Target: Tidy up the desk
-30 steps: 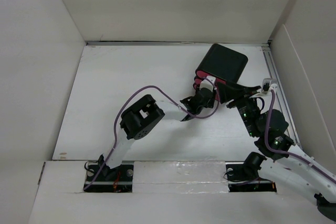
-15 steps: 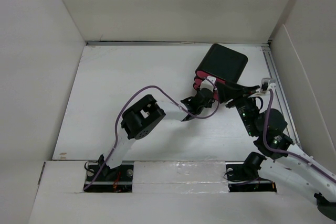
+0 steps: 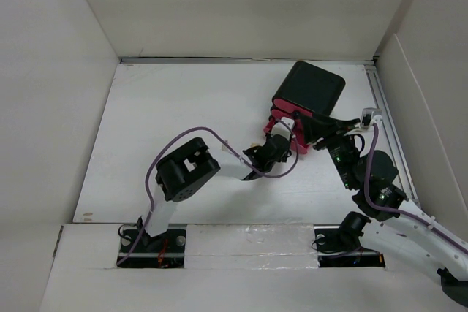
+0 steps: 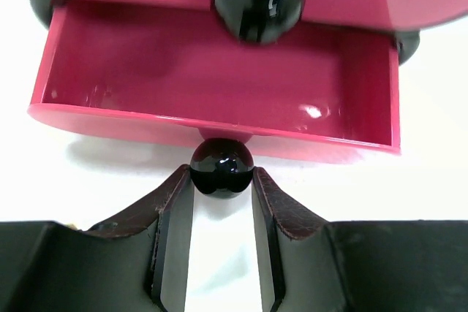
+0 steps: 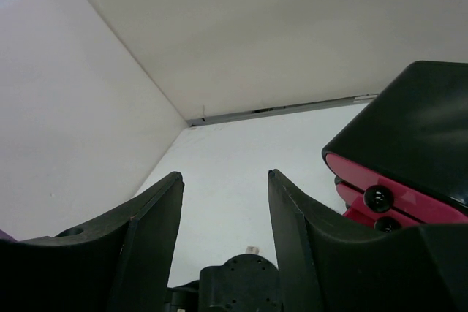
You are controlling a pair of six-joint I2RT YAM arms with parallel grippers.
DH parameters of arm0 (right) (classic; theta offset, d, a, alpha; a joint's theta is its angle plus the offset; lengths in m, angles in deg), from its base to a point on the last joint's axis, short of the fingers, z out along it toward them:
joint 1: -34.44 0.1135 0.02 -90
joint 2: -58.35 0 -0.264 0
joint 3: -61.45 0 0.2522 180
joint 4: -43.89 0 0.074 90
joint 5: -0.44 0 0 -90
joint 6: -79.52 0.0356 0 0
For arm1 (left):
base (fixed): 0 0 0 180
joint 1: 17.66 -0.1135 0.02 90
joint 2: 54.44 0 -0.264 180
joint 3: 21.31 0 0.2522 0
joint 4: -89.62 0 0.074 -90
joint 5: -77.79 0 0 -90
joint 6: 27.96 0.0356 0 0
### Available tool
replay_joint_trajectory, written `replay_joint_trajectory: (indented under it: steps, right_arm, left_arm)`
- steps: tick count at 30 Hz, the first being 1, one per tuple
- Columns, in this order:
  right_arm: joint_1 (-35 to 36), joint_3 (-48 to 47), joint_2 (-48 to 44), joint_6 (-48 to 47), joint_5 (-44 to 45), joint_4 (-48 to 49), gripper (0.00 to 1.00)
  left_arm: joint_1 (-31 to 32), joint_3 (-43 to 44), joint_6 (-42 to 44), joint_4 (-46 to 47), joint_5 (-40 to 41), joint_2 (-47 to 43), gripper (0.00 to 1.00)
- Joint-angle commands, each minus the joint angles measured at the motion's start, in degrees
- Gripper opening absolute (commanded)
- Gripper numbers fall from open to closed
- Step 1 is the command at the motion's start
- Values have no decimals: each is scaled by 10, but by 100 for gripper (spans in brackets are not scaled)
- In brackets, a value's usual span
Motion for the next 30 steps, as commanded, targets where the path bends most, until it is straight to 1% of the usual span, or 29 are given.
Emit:
replay_joint_trajectory:
  steps: [1,4,8,10,12,13,14,16,17,19,20,23,24,25,26,27,28,30]
  right_arm:
    - [-4,-3,-4,-1,-7,29,56]
    - [-4,-4,-3,-1,-7,28,56]
    - [-4,-4,-2,0,-13,30,56]
    - [-4,-4,-3,-1,-14,28,56]
    - [-4,-4,-3,-1,-14,29,56]
    - [-4,-4,-2,-1,-14,29,56]
    - [-4,-4,-1,0,-13,29,56]
    - [-4,-5,2,-1,-13,28,56]
    - [-4,-5,0,0,-13,29,56]
    - [-4,-5,1,-1,-13,29,56]
    - [-4,-5,2,-1,-12,29,56]
    - [-4,-4,-1,0,-10,29,56]
    - [-4,-3,-1,0,-9,29,56]
    - [-4,-3,-2,1,-8,29,56]
    - [-4,-3,-2,0,-10,29,55]
    - [-4,-3,-2,1,-10,30,54]
    - [-4,-3,-3,1,-10,29,38]
    - [-4,-1,-7,3,-7,29,12]
  left_arm:
    - [5,-40,-17,15,11,-63,10]
    - [17,-70,-15,13,16,-85,9]
    - [38,-91,-22,-12,24,-100,10]
    - [43,-101,-27,-14,23,-102,12]
    - [43,-101,-36,-20,17,-96,20]
    - [43,-100,-39,-22,15,-93,25]
    - [43,-98,-41,-25,16,-93,41]
    - [43,-96,-42,-31,19,-97,50]
    - [43,-96,-42,-35,22,-102,59]
    - [43,-100,-41,-40,34,-119,67]
    - [43,-102,-41,-45,39,-126,73]
    - [43,-125,-42,-40,60,-178,79]
    - [43,-132,-42,-38,78,-194,79]
    - [43,-151,-48,-36,87,-228,79]
    - [43,-162,-52,-31,100,-246,76]
    - [43,-173,-56,-30,130,-264,75]
    - [43,-198,-62,-26,145,-302,73]
    - [32,-218,-84,-35,188,-333,66]
